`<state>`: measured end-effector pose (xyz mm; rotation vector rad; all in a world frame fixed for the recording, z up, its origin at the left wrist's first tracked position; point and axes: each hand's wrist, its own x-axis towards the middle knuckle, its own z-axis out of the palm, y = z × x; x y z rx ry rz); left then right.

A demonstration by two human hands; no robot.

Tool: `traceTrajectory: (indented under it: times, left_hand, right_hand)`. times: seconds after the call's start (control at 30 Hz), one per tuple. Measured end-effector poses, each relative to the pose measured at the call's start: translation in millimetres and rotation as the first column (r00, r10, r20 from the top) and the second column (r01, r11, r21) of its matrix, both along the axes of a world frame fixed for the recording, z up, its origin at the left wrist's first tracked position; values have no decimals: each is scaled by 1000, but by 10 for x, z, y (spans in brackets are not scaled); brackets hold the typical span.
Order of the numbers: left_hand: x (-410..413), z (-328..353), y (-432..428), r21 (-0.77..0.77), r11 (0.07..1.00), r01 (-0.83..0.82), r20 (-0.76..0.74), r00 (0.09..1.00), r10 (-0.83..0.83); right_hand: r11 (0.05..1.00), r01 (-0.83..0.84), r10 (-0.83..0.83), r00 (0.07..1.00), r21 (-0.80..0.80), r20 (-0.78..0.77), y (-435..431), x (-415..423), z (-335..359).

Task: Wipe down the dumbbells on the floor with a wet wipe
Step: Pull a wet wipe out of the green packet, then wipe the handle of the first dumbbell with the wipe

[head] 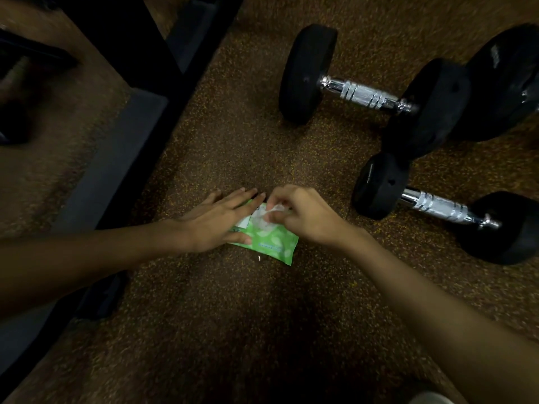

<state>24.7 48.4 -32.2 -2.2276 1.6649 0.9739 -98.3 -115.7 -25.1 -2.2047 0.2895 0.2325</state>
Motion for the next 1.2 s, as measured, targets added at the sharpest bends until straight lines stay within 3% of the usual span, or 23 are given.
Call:
traceTrajectory:
  times: [0.07,0.23,0.37,0.43,0.53,0.63,0.73,0.8,0.9,1.13,1.2]
  left_hand:
    - [17,0,-4,3,1000,7,6,1000,-7]
    - [57,52,-59,27,1000,12,6,1000,-12]
    - [37,365,-312,-170,957,-234,-244,951,189]
    - [-36,606,-515,-206,879,-430,-470,831,296]
    - [-154,894,-803,-110,699,-706,-754,518,404]
    - [-202,1106,-1068,2,551,-835,-852,287,438]
    - [-254,1354,-1350,78,502,-861,-896,160,414]
    - [-297,1492,-1530,99,515,-851,-909,133,395]
    - [-439,1599,-1769,119,536,-836,-918,113,380]
    - [-1005,1373,-2123,108,561,-821,-923,127,364]
    - [-1130,1276,-2153,66,607,-792,-923,182,339]
  right_hand:
    - [993,79,-79,997,89,-5,-76,-19,92]
    - [976,182,-177,983,122,-49,-225,24,204]
    - [969,182,-175,983,170,-58,-440,49,413]
    - [966,162,-153,986,203,-61,-586,76,636]
    - [923,169,-150,985,347,-80,-824,92,1042]
    - [872,225,-207,974,434,-90,-1075,53,1386]
    - [834,317,-339,940,451,-35,-1272,-82,1621]
    - [860,384,-430,900,336,71,-1378,-209,1692]
    - [883,469,-456,852,14,258,-1513,-428,1712]
    - [826,556,-534,825,-93,185,-1490,-936,1591]
    - [793,602,-577,792,-96,199,-1487,-1067,1452]
